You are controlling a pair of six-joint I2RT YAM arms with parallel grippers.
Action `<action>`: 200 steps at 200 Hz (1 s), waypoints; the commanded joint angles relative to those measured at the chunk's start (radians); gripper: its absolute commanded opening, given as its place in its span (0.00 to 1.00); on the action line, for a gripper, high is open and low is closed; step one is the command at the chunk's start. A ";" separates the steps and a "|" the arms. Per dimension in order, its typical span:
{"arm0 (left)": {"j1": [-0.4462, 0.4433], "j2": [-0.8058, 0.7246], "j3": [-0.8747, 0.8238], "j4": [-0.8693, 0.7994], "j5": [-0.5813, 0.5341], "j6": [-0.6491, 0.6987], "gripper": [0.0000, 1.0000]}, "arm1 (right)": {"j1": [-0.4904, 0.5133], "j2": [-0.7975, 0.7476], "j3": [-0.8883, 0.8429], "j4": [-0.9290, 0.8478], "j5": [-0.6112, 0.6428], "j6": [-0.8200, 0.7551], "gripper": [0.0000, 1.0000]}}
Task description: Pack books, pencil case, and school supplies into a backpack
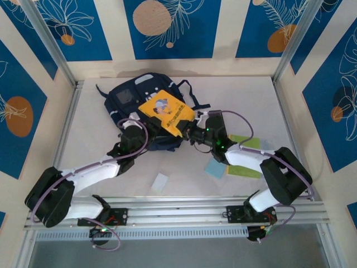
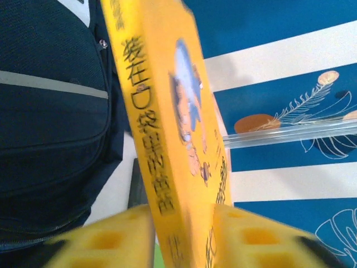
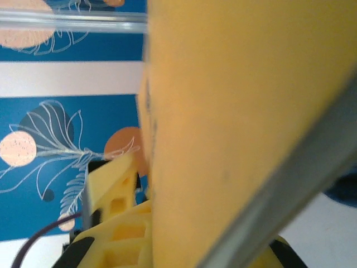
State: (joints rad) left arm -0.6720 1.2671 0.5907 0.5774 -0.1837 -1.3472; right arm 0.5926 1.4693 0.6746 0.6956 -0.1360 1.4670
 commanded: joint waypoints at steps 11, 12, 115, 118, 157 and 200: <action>0.012 -0.072 0.050 -0.235 0.050 0.236 0.73 | -0.124 -0.091 0.050 -0.175 0.009 -0.150 0.00; 0.013 -0.073 0.054 -0.247 0.050 0.245 0.73 | -0.127 -0.094 0.050 -0.181 0.007 -0.155 0.00; 0.069 0.379 0.599 -0.765 0.016 1.142 0.74 | -0.420 -0.233 0.165 -0.752 -0.204 -0.556 0.00; 0.070 0.398 0.614 -0.780 0.015 1.151 0.74 | -0.423 -0.235 0.162 -0.759 -0.207 -0.563 0.00; 0.090 0.617 0.857 -0.969 0.011 1.247 0.79 | -0.451 -0.307 0.120 -0.825 -0.199 -0.632 0.00; 0.131 0.771 0.995 -1.126 0.119 1.308 0.80 | -0.505 -0.391 0.065 -0.862 -0.180 -0.642 0.00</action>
State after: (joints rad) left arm -0.5697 1.9717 1.5158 -0.3912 -0.1345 -0.1158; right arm 0.1184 1.1336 0.7609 -0.1715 -0.2966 0.8711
